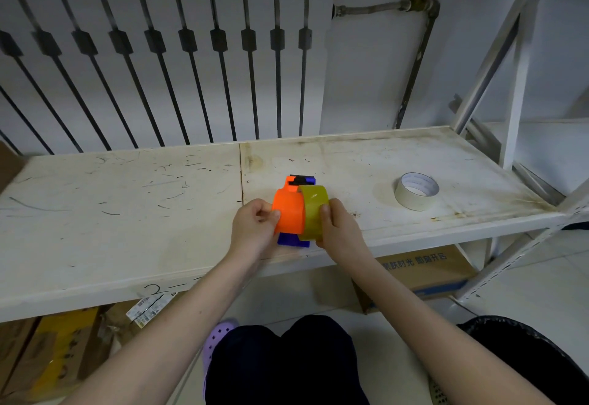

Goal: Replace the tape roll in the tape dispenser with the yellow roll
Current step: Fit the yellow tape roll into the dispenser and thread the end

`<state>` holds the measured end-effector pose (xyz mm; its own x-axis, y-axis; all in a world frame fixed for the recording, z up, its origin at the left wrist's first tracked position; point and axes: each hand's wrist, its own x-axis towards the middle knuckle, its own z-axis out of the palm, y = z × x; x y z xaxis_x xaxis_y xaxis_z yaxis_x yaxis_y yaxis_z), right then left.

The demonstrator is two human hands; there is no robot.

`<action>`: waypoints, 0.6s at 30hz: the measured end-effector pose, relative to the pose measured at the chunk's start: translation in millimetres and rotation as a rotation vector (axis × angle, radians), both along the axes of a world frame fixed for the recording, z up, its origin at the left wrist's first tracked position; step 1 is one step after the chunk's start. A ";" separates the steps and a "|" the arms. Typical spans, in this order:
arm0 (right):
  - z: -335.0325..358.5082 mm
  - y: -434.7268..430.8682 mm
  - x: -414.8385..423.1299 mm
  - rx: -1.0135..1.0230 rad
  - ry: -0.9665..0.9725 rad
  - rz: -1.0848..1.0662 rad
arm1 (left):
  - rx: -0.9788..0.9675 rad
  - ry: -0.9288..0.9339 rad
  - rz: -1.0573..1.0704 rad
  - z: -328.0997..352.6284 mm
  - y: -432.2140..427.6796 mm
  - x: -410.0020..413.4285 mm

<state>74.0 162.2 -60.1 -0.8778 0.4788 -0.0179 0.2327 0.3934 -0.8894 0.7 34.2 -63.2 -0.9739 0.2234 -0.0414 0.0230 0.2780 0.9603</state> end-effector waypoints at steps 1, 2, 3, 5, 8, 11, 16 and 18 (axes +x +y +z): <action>-2.8 -1.3 0.3 0.010 -0.018 0.000 | -0.014 -0.006 0.000 -1.3 0.2 -0.2; -5.0 -2.3 0.6 0.018 -0.030 0.004 | -0.029 -0.009 -0.001 -2.0 0.4 -0.3; -6.8 -2.8 0.9 0.021 -0.035 0.010 | -0.041 -0.010 -0.004 -2.2 0.6 0.0; -7.5 -3.7 2.5 0.010 -0.035 0.032 | -0.054 -0.005 -0.003 -2.2 1.7 -0.5; -10.3 -5.5 4.8 0.028 -0.038 0.039 | -0.112 0.038 0.006 -1.0 5.1 -2.3; -15.9 -8.3 3.3 0.126 -0.066 -0.039 | -0.137 0.045 -0.004 -0.1 9.2 0.1; -12.7 -14.1 -2.9 0.278 -0.069 -0.102 | -0.142 -0.032 -0.009 -3.5 11.0 1.0; -10.3 -19.9 -2.9 0.337 -0.071 -0.057 | -0.142 -0.051 -0.006 -3.4 12.9 1.1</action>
